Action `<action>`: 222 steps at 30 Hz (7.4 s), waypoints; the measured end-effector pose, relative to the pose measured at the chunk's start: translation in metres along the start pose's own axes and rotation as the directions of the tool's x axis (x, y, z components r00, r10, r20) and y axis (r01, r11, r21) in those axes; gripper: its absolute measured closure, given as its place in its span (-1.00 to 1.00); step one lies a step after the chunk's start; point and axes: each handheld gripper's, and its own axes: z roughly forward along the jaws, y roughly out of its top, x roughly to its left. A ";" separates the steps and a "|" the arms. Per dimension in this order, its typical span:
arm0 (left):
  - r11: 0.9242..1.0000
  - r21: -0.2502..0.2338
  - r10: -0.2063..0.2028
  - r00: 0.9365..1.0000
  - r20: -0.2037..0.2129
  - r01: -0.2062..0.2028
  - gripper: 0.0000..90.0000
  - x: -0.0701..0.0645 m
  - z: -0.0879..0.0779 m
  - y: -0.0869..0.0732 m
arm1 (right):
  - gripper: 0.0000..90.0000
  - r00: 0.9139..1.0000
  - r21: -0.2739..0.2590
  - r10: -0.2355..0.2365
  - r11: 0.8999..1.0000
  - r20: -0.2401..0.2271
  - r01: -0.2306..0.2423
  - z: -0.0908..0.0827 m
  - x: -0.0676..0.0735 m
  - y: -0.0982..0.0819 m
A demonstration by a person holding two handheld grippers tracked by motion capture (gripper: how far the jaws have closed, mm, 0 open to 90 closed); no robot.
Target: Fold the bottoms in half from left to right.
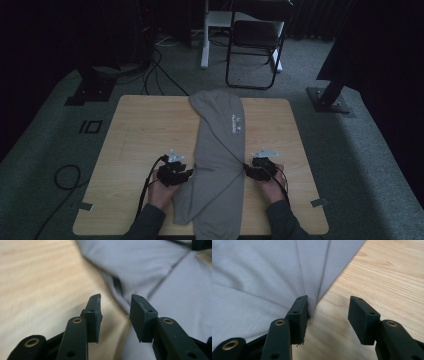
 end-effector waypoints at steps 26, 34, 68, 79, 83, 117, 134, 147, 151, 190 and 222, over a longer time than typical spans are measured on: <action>0.980 0.000 0.189 0.924 0.333 -0.200 0.93 -0.102 -0.012 -0.022 | 0.08 0.999 -0.060 -0.011 0.998 -0.044 0.008 -0.035 0.017 -0.021; 0.976 -0.127 0.217 0.858 0.465 -0.178 0.45 -0.101 -0.027 -0.005 | 0.07 0.997 -0.079 -0.040 0.996 -0.071 0.034 -0.041 0.028 -0.020; 0.991 0.019 0.134 0.987 0.094 -0.136 0.59 -0.042 0.084 0.057 | 0.13 0.995 -0.021 -0.051 0.999 -0.085 0.049 0.027 0.011 0.012; 0.996 -0.023 0.088 0.984 0.152 -0.086 0.48 -0.044 0.074 0.064 | 0.16 0.995 -0.041 -0.049 0.998 -0.090 0.046 0.003 0.008 0.013; 0.998 -0.031 0.066 0.984 0.163 -0.062 0.48 -0.039 0.069 0.063 | 0.16 0.971 -0.103 -0.060 0.994 -0.233 0.036 -0.015 0.022 0.007; 0.999 -0.038 0.044 0.981 0.188 -0.037 0.36 -0.030 0.030 0.026 | 0.36 0.933 -0.063 -0.067 0.997 -0.352 0.048 -0.060 0.016 -0.036; 0.999 0.019 0.035 0.977 0.213 -0.040 0.33 -0.043 0.038 0.007 | 0.27 0.943 0.042 -0.052 0.997 -0.329 0.070 0.000 0.045 -0.002; 0.998 -0.025 0.059 0.956 0.288 -0.054 0.77 -0.066 0.012 -0.002 | 0.80 0.924 -0.033 -0.058 0.998 -0.378 0.049 -0.044 0.037 -0.026; 0.997 -0.016 0.082 0.949 0.305 -0.081 0.72 -0.073 0.009 -0.007 | 0.83 0.918 -0.046 -0.069 0.997 -0.391 0.056 -0.056 0.038 -0.037; 0.989 -0.093 0.122 0.989 0.081 -0.115 0.48 -0.046 0.052 0.044 | 0.12 0.977 -0.039 -0.035 0.999 -0.208 0.028 -0.008 0.024 -0.010; 0.997 -0.069 0.023 0.999 0.034 -0.020 0.90 -0.044 0.031 -0.012 | 0.15 0.983 -0.073 -0.096 0.994 -0.159 0.085 0.001 0.051 -0.017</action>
